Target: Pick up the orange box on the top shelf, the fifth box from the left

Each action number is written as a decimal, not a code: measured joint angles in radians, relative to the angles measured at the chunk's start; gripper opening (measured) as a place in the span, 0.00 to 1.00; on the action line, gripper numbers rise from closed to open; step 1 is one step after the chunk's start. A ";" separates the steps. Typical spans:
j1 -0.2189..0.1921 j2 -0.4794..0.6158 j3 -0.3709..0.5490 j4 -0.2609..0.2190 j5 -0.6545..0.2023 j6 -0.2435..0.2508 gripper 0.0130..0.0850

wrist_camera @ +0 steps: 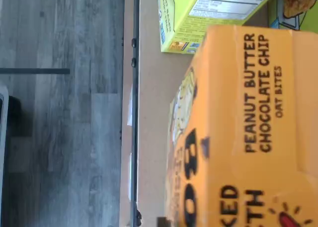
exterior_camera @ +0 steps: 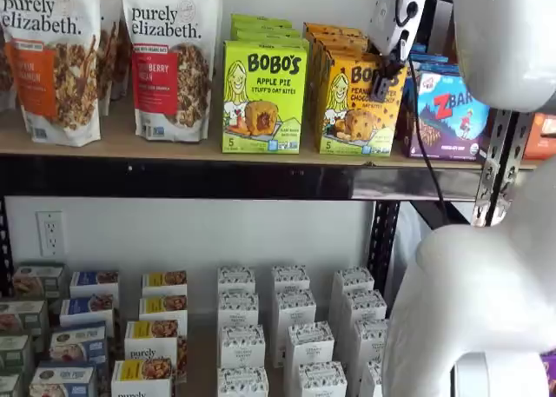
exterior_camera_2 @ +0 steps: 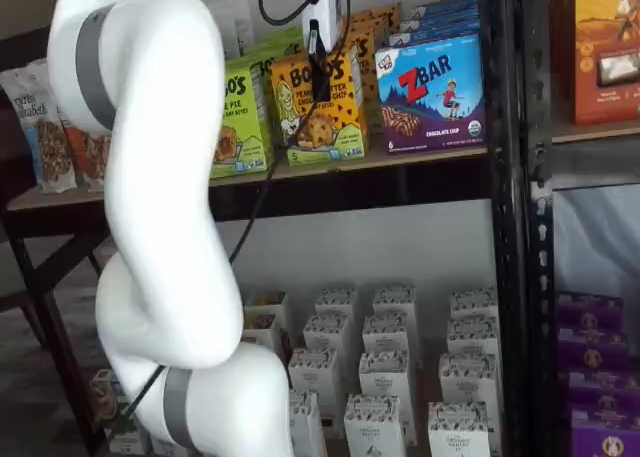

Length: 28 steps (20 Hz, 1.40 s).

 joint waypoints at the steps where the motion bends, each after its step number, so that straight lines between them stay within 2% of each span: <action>1: 0.000 0.000 0.000 -0.001 0.000 0.000 0.50; 2: 0.000 0.000 0.000 -0.001 0.001 0.000 0.50; 4: 0.000 0.001 -0.001 0.000 0.001 0.000 0.39; 5: 0.000 0.001 0.000 0.000 0.000 0.000 0.39; 6: 0.000 0.001 0.000 0.000 0.000 0.000 0.33; 11: 0.004 0.012 -0.020 -0.010 0.027 0.004 0.33; 23: -0.003 -0.011 -0.031 0.000 0.072 0.007 0.33; 28: -0.006 -0.034 -0.046 0.027 0.130 0.017 0.33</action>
